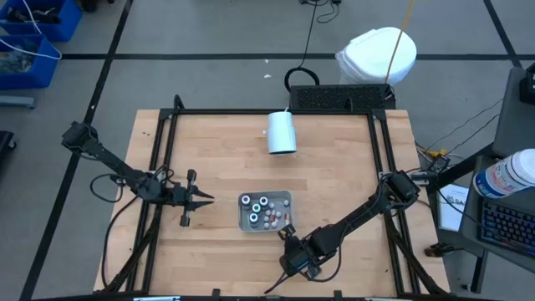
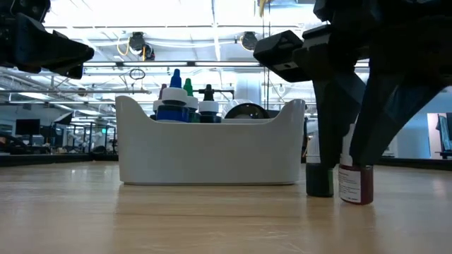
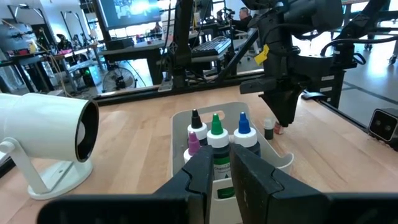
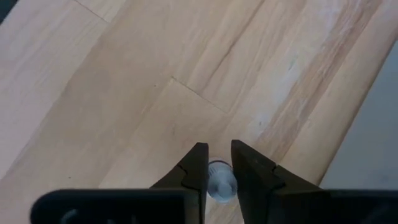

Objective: Pick & Place food coloring
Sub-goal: Put the red food coloring bottle into the gray bin

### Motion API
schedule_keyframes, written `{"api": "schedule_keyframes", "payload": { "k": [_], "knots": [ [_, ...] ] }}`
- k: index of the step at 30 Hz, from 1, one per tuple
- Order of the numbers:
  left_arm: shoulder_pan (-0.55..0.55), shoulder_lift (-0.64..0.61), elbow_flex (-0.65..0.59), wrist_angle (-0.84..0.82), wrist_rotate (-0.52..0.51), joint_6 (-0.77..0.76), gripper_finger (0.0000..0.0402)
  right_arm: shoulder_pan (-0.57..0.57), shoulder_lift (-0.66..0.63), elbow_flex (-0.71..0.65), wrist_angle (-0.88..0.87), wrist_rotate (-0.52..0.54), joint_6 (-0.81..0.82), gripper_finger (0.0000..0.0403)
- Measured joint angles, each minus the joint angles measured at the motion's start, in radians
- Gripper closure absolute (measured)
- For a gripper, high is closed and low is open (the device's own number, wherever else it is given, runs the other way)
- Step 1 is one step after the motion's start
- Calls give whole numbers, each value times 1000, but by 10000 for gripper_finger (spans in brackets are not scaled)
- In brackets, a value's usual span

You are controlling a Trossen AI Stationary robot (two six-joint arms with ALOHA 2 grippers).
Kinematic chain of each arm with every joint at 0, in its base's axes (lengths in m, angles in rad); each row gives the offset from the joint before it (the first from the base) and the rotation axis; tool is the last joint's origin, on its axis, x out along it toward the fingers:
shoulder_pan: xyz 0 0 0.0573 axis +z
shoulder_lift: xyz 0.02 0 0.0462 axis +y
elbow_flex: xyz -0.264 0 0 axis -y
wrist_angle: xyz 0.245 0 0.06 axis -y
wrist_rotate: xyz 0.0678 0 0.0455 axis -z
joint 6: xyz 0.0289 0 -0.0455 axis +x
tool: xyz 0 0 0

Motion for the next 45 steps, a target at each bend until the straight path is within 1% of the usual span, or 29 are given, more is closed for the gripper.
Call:
{"api": "schedule_keyframes", "payload": {
  "k": [2,5,9,15,21,27,29,33,36,41,45],
  "knots": [
    [0,0,0,0,0,-7,339,0,0,0,4,-23,3,358],
    [0,0,0,0,0,-8,339,-1,0,1,24,-50,4,356],
    [0,0,0,0,0,-8,339,0,1,30,24,-54,14,351],
    [0,0,0,0,0,-8,339,7,1,132,25,-81,-29,356],
    [0,0,0,0,0,-9,339,6,1,257,-56,-78,-52,354],
    [0,0,0,0,0,-12,339,-29,1,312,-77,-71,-37,354],
    [0,0,0,0,0,-12,339,-46,0,312,-83,-48,-33,354],
    [0,0,0,0,0,-12,339,-89,1,312,-150,10,6,354],
    [0,0,0,0,0,-12,339,-122,1,311,-194,11,35,354],
    [0,0,0,0,0,-12,339,-142,1,311,-193,85,31,356],
    [0,0,0,0,0,-18,339,-157,1,311,-191,110,29,358]
  ]
}}
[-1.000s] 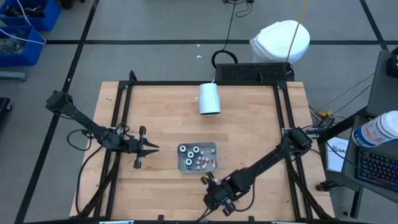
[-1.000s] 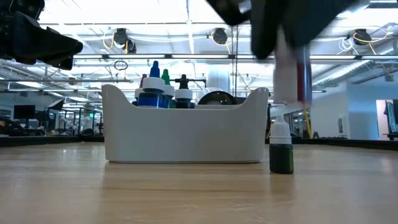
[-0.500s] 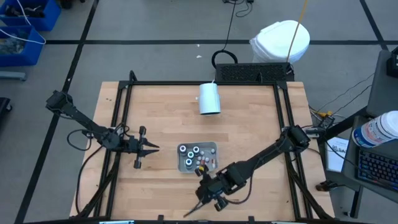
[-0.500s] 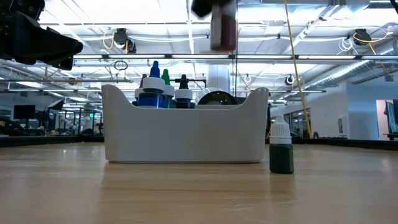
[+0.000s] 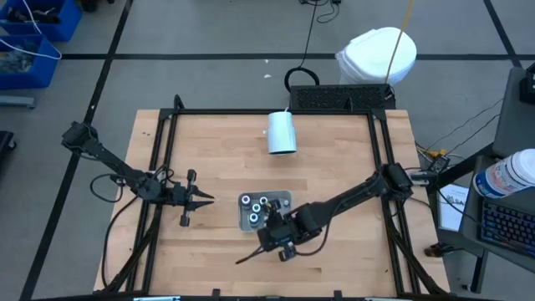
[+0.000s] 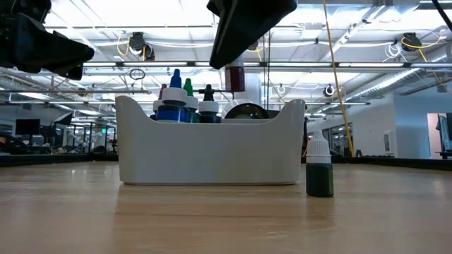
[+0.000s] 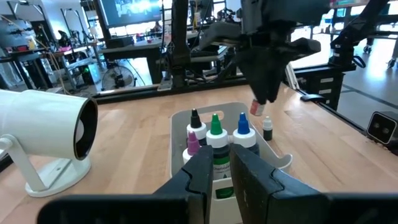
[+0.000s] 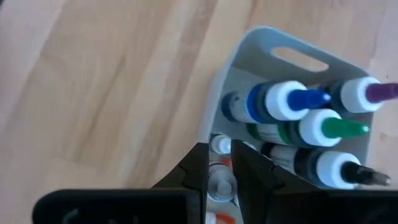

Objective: Pick & Place food coloring
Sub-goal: Put the red food coloring bottle into the gray bin

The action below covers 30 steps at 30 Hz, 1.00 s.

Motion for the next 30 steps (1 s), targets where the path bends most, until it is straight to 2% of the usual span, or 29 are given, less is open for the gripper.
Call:
{"api": "schedule_keyframes", "payload": {
  "k": [9,12,16,24,30],
  "knots": [
    [0,0,0,-16,0,-50,339,-35,-30,-3,-42,0,-28,357],
    [0,1,-1,-28,0,-71,339,-52,-69,-53,27,0,-54,357],
    [0,1,-1,-38,2,-83,339,-76,-167,-207,170,-2,-61,357],
    [0,1,-1,-44,2,-102,339,-141,-395,-609,551,-4,-23,357],
    [0,1,-1,-44,0,-99,339,-167,-449,-757,733,-53,9,357]
  ]
}}
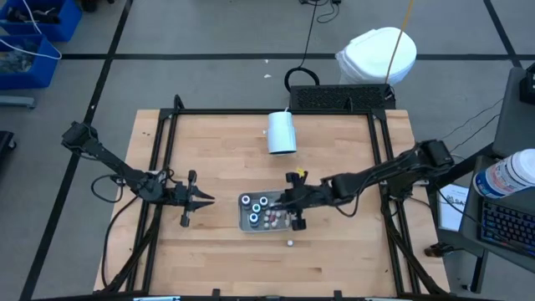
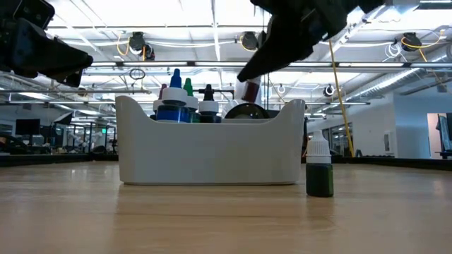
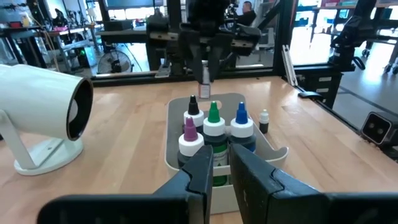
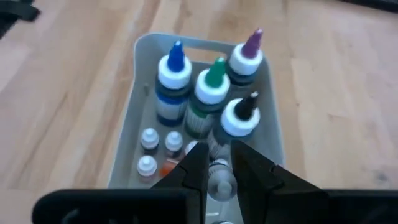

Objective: Pick & Place food coloring
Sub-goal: Put the red food coloring bottle into the gray bin

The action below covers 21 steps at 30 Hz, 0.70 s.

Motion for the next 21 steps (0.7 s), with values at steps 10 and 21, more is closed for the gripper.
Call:
{"api": "schedule_keyframes", "payload": {
  "k": [10,21],
  "knots": [
    [0,0,0,3,-1,56,339,1,80,-9,62,3,34,357],
    [0,0,0,0,-1,88,339,-17,111,-9,87,52,123,357]
  ]
}}
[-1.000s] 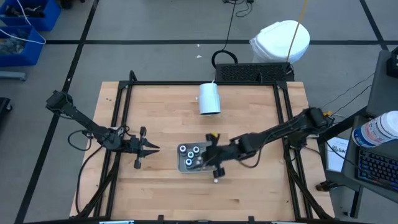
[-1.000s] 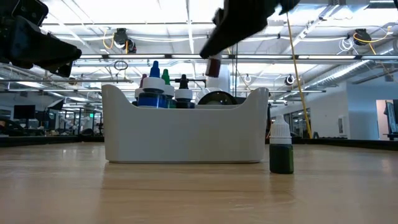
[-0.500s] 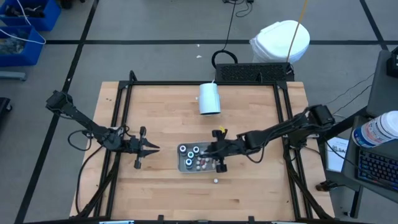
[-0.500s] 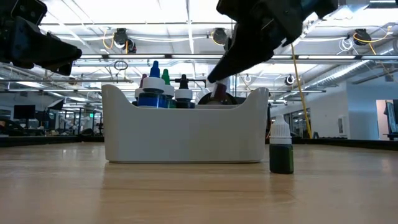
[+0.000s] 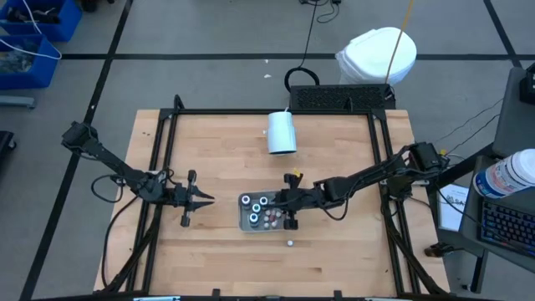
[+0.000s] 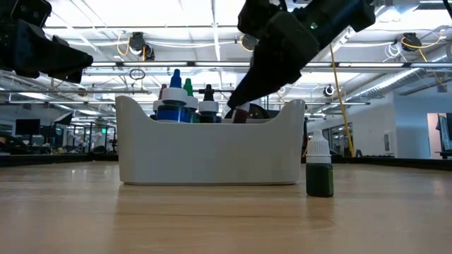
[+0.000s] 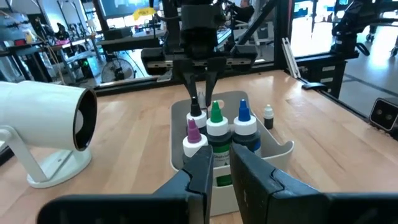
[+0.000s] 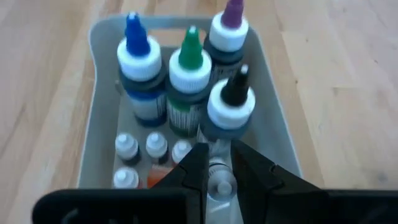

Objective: Pick & Place food coloring
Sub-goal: Put the red food coloring bottle into the gray bin

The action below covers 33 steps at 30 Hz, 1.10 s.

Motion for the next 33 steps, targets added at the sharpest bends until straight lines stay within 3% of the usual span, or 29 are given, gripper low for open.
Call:
{"api": "schedule_keyframes", "payload": {
  "k": [9,20,33],
  "knots": [
    [2,0,0,6,-1,27,339,0,24,115,-245,31,89,357],
    [2,0,0,5,-1,39,339,7,128,121,-198,29,165,357],
    [2,0,0,7,-1,40,339,5,145,121,-193,27,172,357]
  ]
}}
